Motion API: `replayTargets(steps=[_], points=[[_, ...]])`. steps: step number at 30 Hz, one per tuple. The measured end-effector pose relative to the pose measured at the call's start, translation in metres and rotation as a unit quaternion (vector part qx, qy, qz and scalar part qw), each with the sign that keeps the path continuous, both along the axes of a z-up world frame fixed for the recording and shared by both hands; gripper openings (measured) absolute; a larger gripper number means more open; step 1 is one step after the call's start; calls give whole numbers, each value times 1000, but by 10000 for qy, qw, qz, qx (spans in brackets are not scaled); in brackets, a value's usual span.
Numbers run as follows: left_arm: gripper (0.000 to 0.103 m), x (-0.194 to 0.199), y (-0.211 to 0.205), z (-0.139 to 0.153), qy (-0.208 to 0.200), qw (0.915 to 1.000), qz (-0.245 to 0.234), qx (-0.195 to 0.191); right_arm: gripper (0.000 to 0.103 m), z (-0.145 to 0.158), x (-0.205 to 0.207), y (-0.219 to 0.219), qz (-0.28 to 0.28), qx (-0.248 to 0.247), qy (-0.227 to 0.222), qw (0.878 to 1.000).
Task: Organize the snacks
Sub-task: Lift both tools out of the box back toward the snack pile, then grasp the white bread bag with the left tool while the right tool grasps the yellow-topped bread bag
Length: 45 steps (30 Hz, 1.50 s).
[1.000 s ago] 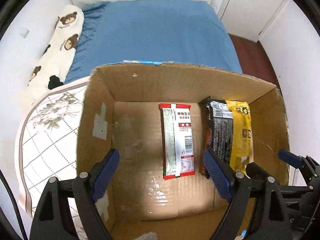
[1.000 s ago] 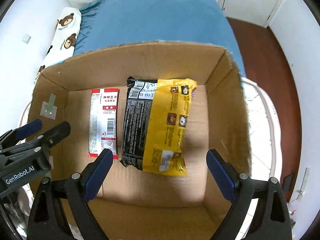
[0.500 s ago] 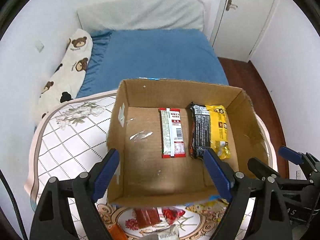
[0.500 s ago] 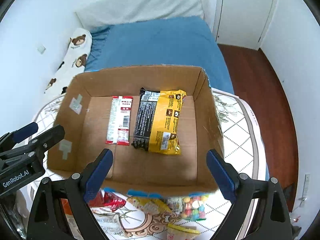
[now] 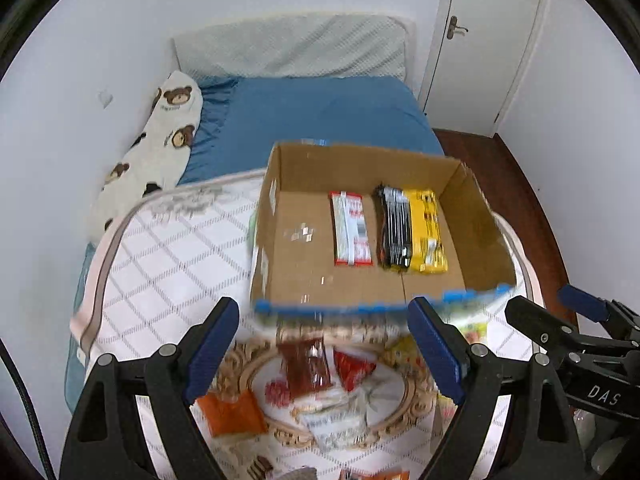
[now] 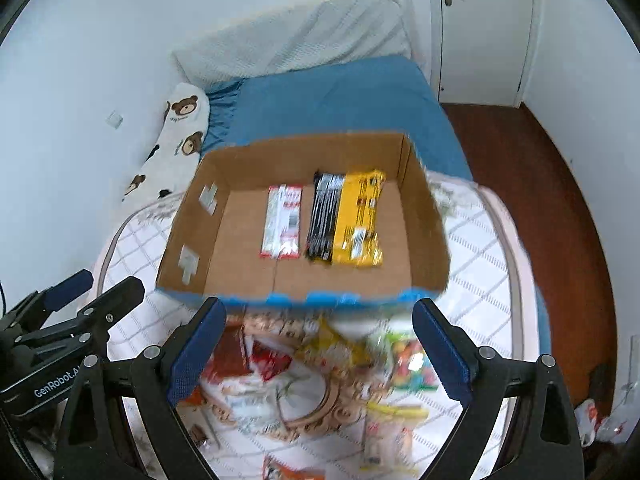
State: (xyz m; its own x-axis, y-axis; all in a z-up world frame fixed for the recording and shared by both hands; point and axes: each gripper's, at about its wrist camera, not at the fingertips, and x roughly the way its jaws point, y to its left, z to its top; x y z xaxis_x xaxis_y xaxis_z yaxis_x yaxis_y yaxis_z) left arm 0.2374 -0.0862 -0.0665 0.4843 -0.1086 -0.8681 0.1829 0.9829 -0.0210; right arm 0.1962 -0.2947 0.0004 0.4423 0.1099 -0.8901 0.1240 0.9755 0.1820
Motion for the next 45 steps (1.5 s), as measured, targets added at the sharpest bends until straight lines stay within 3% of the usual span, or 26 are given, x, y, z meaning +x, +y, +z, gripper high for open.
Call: replayTargets(steps=[6,12,17,20,21,25,27,28,29,30,33,35,36,38,40,42,45], points=[[86,-47,14,-49,583,9979,41,294,96,-49,-47,-2,-125,267,648,9975],[86,-83,14,-126,1482,9871,-56,599,96,-137,-89,-31,-463,151,1704,9842],[86,-89,-18,-175,1507,9735,-957,1432,96,-200,-107,-48,-501,-10,2348,9707],[86,-90,-43,-198,1435,9520,-1823,1996,96,-222,-114,-51,-432,28,2547,9660],[86,-91,-53,-210,1523,9380,-2203,2201,96,-228,-115,-51,-380,10,2601,9648],[86,-94,-74,-240,1641,9014,-3006,2650,96,-244,-119,-48,-224,-7,2748,9612],[85,-94,-80,-248,1651,8932,-3199,2695,93,-252,-121,-46,-155,-36,2841,9587],[76,-93,-82,-251,1642,8924,-3220,2700,86,-256,-122,-45,-140,-36,2878,9576],[58,-92,-83,-254,1681,8933,-3187,2685,81,-259,-124,-44,-130,-44,2919,9564],[56,-89,-83,-257,1789,8980,-3050,2619,71,-262,-126,-44,-131,-84,2946,9555],[56,-78,-73,-255,1997,9226,-2444,2218,67,-262,-132,-45,-225,-8,2893,9570],[55,-65,-51,-253,2429,9444,-1528,1605,65,-261,-135,-45,-265,134,2885,9570],[55,-61,-37,-252,2662,9502,-1045,1238,64,-261,-137,-45,-292,277,2885,9566],[55,-56,-11,-253,3027,9510,-251,574,64,-260,-135,-47,-299,540,2908,9548],[55,-57,19,-259,3364,9403,491,-159,64,-261,-135,-41,-202,780,2912,9532],[57,-59,34,-267,3517,9313,734,-595,64,-264,-134,-29,155,854,2978,9507],[61,-59,32,-277,3558,9320,456,-525,66,-268,-134,-19,405,554,2985,9519]])
